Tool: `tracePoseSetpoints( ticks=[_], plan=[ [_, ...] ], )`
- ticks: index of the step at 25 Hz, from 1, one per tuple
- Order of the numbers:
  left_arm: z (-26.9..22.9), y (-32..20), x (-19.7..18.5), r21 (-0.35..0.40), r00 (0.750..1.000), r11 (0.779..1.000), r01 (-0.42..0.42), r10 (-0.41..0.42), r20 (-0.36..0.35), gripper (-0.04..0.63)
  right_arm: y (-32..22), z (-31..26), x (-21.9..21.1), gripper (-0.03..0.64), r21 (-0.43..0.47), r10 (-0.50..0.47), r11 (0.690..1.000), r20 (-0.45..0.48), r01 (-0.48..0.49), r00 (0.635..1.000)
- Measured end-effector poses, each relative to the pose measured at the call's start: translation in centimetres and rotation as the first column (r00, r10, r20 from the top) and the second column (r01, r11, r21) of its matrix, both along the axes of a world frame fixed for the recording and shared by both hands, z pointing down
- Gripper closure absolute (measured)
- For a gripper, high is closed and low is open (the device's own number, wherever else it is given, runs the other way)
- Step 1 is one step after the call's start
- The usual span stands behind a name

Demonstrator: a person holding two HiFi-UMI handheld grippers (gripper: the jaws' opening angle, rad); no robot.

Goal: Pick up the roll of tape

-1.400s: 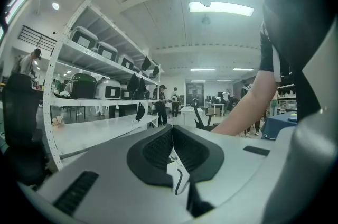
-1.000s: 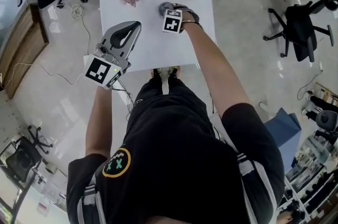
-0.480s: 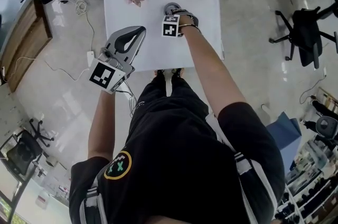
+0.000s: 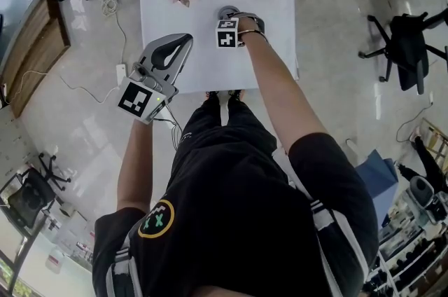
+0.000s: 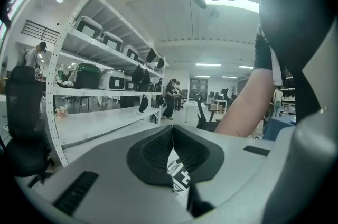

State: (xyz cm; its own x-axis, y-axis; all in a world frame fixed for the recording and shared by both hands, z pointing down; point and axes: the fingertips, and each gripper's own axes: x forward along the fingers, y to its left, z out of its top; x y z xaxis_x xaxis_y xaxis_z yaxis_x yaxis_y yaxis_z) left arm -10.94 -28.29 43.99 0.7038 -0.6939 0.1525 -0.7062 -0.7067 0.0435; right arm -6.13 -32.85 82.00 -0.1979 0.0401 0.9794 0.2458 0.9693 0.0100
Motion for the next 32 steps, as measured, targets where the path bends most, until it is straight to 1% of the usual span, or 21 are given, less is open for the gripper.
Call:
tracePoseSetpoints(
  ticks=[1,2,6,11,14,18,20,24,29,32],
  plan=[
    [0.0,0.0,0.0,0.001,1.0,1.0,0.001,-0.001,0.0,0.577,-0.1,0.0,-0.1,0.491,0.015,-0.006,1.0,0.003,0.006,1.0],
    [-0.1,0.0,0.0,0.002,1.0,1.0,0.001,-0.001,0.0,0.577,-0.1,-0.1,-0.1,0.503,0.026,-0.008,1.0,0.005,0.008,1.0],
    [-0.4,0.2,0.2,0.01,1.0,1.0,-0.001,0.001,-0.001,0.577,0.2,-0.2,0.2,0.515,0.035,-0.027,0.999,0.008,0.027,1.0],
    [-0.7,0.7,0.5,0.017,1.0,1.0,-0.006,0.006,0.001,0.577,0.7,-0.8,0.5,0.531,0.026,-0.013,1.0,0.028,0.012,1.0],
    [-0.7,0.9,0.7,0.023,1.0,1.0,-0.012,0.012,0.0,0.577,1.0,-1.6,0.0,0.539,0.026,0.01,1.0,0.068,-0.012,0.998],
    [-1.4,1.3,1.1,0.032,1.0,0.999,-0.019,0.02,-0.006,0.577,1.1,-3.2,-0.7,0.541,0.017,0.071,0.997,0.139,-0.074,0.988],
    [-2.0,1.4,1.3,0.033,1.0,0.999,-0.019,0.019,-0.019,0.577,0.9,-4.4,-1.1,0.543,0.012,0.112,0.993,0.186,-0.117,0.976],
    [-1.7,1.9,0.9,0.054,1.0,0.998,-0.026,0.026,-0.01,0.577,0.5,-7.4,-2.2,0.543,0.002,0.193,0.979,0.288,-0.202,0.938],
    [-2.0,2.2,1.1,0.062,0.999,0.998,-0.029,0.03,-0.018,0.577,0.5,-10.4,-2.3,0.543,0.005,0.233,0.968,0.367,-0.252,0.901],
    [-2.3,2.2,1.1,0.07,0.999,0.997,-0.026,0.028,-0.021,0.577,0.8,-13.3,-2.6,0.543,-0.006,0.258,0.959,0.447,-0.285,0.857]
  ],
)
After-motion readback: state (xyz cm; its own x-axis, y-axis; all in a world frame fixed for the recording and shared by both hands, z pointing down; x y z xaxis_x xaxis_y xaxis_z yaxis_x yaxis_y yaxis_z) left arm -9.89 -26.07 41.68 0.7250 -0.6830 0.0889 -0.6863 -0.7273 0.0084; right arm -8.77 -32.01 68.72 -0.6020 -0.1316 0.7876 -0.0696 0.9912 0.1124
